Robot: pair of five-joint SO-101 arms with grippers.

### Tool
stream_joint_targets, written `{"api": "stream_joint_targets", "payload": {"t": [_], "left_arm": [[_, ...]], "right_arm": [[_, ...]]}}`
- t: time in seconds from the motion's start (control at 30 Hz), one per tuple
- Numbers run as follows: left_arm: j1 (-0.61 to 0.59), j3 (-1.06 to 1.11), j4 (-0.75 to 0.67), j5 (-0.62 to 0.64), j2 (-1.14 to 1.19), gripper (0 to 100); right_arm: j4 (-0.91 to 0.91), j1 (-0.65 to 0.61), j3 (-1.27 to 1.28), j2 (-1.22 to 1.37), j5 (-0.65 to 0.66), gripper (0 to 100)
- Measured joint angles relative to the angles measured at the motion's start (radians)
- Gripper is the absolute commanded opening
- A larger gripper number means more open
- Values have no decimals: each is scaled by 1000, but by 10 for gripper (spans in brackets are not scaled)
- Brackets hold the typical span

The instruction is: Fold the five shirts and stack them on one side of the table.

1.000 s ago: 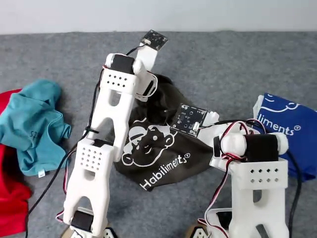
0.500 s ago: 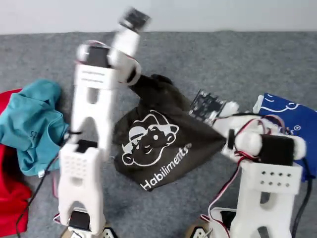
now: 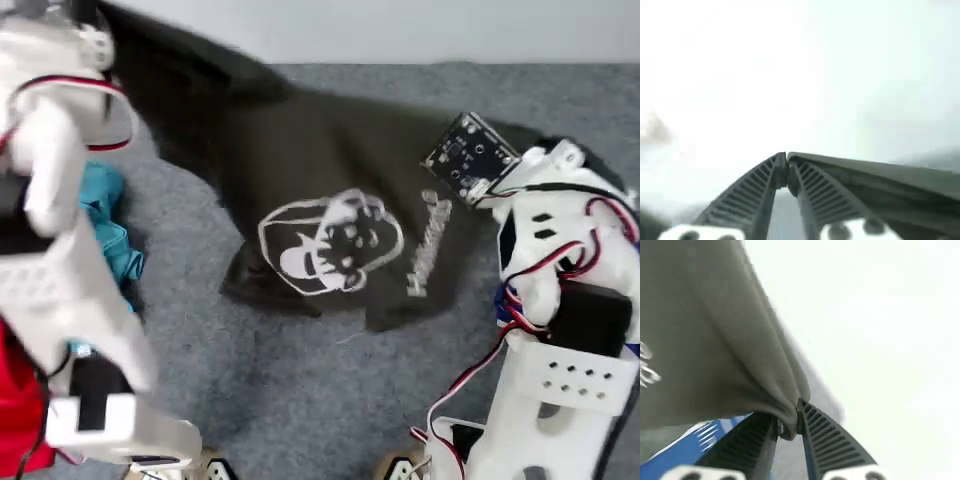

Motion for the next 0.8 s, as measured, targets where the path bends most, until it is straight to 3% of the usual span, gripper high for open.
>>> {"api": "stream_joint_targets", "payload": {"t": [0.43, 0.8], "left_arm": [[-3, -9, -293, -97, -161, 13], [-3, -11, -419, -270, -270, 13]], "right_arm": [[-305, 3, -2, -66, 0, 10], [-410, 9, -2, -198, 0, 9]]}}
